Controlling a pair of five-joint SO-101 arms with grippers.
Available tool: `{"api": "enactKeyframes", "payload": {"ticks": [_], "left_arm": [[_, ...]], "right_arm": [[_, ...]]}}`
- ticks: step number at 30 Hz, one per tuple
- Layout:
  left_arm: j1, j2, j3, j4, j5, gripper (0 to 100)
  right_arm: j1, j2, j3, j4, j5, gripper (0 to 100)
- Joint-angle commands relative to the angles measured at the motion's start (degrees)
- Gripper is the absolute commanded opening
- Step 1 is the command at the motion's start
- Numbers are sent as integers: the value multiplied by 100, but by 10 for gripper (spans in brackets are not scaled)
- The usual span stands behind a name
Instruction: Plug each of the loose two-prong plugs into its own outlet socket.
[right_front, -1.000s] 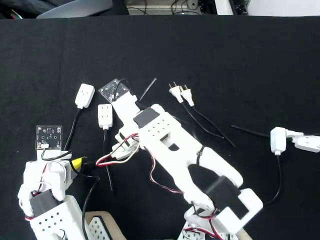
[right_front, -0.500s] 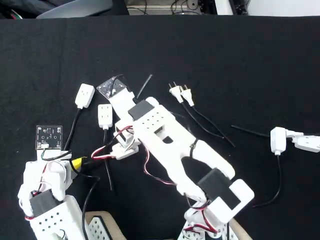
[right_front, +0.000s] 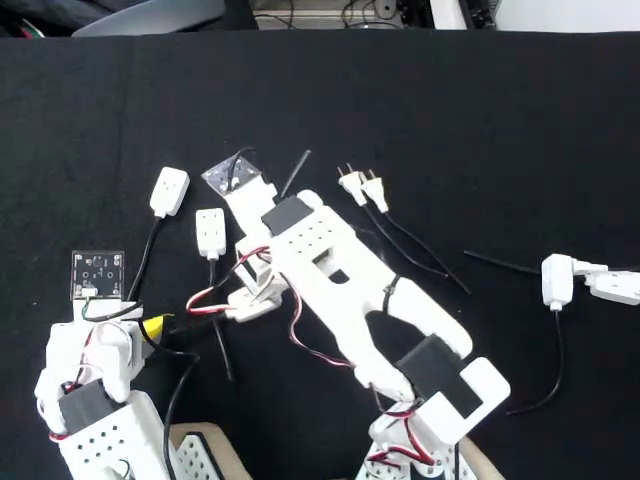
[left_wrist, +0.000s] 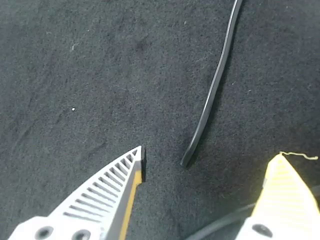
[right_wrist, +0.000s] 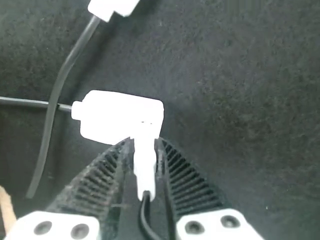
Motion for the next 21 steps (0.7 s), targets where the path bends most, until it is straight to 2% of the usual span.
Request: {"api": "enactKeyframes", "payload": {"ticks": [1,7,12,16,21], "left_arm": [[48,-18,-22,-114,-62,374],[48,-18,-22,-114,-62,374],[48,-18,-22,-114,-62,374],[48,-18,-22,-123,-62,374],[57,-18,-22,-123,-62,374]], "right_arm": [[149,66,-66,369,-18,12],[105,189,-13,360,-62,12],[-220,637,-84,193,-844,13],[-334,813,-110,-62,-862,13],[-290,822,-171,290,-862,13]]}}
